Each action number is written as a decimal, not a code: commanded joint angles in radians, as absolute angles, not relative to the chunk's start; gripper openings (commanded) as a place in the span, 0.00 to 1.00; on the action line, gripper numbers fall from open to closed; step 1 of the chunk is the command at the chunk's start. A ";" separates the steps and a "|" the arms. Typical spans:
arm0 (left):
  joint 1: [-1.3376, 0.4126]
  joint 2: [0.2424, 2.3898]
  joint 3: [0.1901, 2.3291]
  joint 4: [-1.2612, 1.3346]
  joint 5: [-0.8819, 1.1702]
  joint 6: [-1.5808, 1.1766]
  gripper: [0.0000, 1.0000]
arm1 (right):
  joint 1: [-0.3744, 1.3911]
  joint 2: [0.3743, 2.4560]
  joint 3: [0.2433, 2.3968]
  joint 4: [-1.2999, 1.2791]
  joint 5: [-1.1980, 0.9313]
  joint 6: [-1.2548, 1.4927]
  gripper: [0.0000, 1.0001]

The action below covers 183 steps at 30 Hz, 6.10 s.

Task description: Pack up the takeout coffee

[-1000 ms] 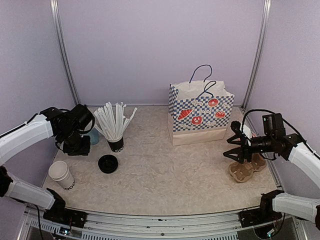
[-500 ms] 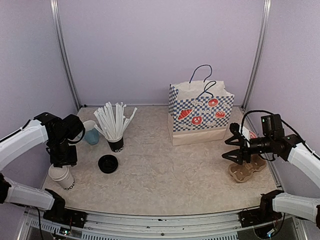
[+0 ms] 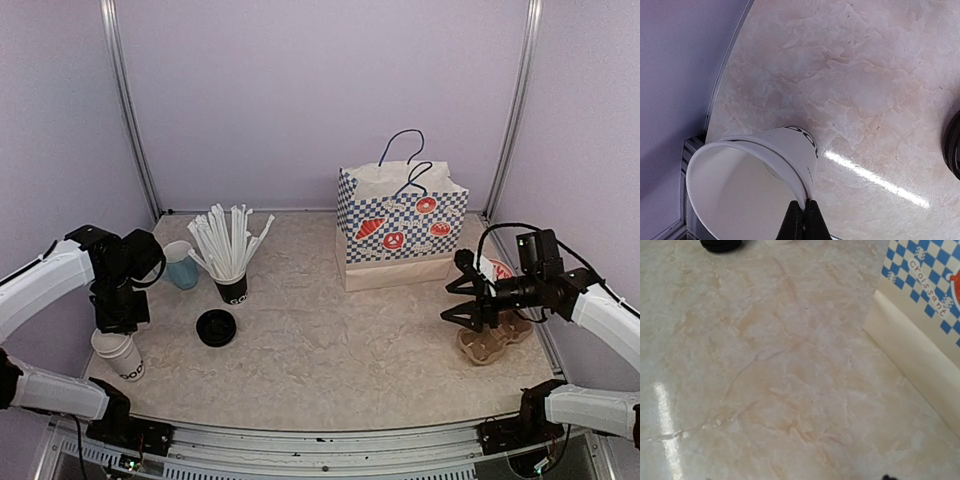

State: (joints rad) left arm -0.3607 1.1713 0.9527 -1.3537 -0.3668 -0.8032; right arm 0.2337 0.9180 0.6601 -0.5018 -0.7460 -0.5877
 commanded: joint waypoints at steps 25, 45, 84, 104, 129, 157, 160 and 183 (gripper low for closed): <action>-0.787 1.284 1.409 -1.273 -0.217 -0.726 0.00 | 0.400 1.199 0.955 -0.507 -0.851 -0.383 0.72; -1.202 1.598 1.589 -0.750 -0.269 -0.387 0.00 | 0.701 1.536 1.103 -0.351 -0.799 -0.405 0.99; -1.132 1.570 1.770 -0.955 -0.157 -0.466 0.00 | 0.748 1.594 0.939 -0.149 -0.824 -0.450 0.71; -1.130 1.568 1.692 -0.829 -0.045 -0.456 0.00 | 0.718 1.606 1.106 -0.230 -0.950 -0.428 0.97; -1.102 1.464 1.810 -1.019 -0.207 -0.512 0.00 | 0.710 1.654 0.983 -0.170 -0.979 -0.445 0.56; -0.819 1.330 1.750 -1.367 -0.388 -0.796 0.00 | 0.654 1.570 0.939 -0.224 -1.009 -0.500 0.61; -0.793 1.294 1.682 -1.367 -0.336 -0.787 0.00 | 0.649 1.570 0.940 -0.218 -1.010 -0.497 0.61; -0.183 1.462 1.241 -1.118 -0.215 -0.501 0.00 | 0.650 1.556 0.954 -0.244 -1.043 -0.517 0.63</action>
